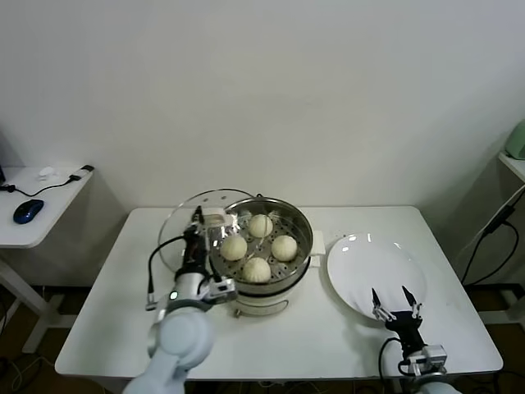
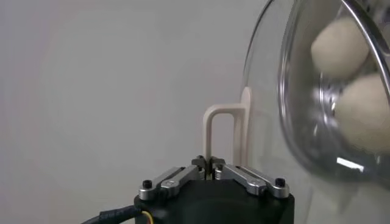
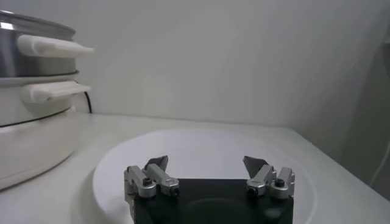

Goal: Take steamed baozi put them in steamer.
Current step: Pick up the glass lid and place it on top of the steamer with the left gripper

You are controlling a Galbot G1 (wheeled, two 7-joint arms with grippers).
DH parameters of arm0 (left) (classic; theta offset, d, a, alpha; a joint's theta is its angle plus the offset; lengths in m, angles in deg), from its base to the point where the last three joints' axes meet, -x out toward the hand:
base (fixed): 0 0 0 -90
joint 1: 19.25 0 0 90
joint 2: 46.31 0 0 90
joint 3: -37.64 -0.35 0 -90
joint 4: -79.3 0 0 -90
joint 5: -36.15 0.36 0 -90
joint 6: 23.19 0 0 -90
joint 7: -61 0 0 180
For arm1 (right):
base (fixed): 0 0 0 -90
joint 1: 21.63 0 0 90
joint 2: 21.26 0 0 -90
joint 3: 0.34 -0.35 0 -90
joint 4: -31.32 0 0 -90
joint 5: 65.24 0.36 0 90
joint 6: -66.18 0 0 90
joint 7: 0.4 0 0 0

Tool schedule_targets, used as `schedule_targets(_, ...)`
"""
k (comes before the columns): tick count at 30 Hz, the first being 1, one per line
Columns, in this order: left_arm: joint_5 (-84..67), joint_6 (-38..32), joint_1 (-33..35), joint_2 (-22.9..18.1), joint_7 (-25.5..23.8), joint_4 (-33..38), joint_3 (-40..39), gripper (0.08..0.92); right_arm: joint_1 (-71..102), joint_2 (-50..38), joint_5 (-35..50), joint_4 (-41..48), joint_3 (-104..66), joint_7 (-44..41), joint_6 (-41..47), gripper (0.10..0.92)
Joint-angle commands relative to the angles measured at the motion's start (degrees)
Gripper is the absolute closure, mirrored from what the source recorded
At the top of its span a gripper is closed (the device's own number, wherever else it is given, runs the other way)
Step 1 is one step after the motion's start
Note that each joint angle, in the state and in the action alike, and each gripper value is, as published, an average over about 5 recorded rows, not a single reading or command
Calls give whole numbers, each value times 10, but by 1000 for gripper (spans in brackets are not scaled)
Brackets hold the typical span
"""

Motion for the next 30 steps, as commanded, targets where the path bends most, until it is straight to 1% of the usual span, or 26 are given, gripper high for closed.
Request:
schedule_targets(1,63,64,-55,-37,-48,-5,-94,864,4,-4,6,17,-2,3,-13,203)
schedule_targets(9,113,61,-68,-105,-48,-63,-132,864,9,-2,14,28,-5,5,-27,203)
schedule_targets(16,134,60,-66,-139,-44,-101,-145,864,8,4,13,34,-3,10,-37,203)
schedule_targets(22,145,61,-63,-151,-37,-127,-138,864,6,6,11,39,-2,16,-46,203)
schedule_targets(30,154,60,-59,-140,-23,-146,-117,864,3,10,7,47,-2,21,-59,203)
